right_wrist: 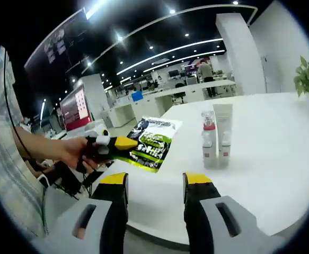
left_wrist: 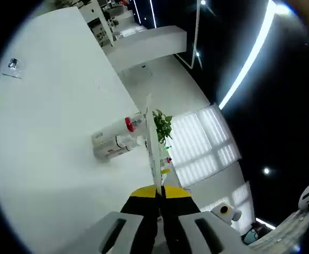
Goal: Arrange the skincare products in the storage area until every visible bottle or jar stands upright without overlapping.
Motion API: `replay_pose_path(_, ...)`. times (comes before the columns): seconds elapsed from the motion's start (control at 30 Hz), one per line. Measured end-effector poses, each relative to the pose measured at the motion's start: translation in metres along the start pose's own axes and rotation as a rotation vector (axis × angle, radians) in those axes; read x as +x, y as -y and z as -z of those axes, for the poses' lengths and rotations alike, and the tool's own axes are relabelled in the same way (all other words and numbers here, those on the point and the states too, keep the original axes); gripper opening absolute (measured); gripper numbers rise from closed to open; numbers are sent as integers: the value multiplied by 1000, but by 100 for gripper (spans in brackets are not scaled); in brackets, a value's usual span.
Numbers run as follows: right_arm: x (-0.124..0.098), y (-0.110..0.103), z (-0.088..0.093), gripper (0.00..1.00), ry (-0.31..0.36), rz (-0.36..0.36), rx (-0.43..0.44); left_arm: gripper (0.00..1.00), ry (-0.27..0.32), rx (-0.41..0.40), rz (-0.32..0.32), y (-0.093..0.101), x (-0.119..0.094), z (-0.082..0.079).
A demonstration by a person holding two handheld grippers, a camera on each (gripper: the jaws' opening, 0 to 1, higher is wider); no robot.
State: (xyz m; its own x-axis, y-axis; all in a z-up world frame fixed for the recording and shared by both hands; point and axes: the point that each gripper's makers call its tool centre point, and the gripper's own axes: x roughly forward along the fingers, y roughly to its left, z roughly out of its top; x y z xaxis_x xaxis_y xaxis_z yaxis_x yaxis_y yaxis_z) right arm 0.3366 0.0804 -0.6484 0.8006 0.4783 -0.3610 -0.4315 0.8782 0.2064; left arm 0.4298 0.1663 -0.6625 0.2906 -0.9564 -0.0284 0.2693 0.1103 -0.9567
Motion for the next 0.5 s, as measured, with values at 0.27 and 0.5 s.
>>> replay_pose_path(0.27,15,7,16,39,-88,45,-193,1,51,-70,-53,-32,19,-25)
replay_pose_path(0.5,28,25,43,40,-194,146,-314,1,37,-64,-160,-64,37,-46)
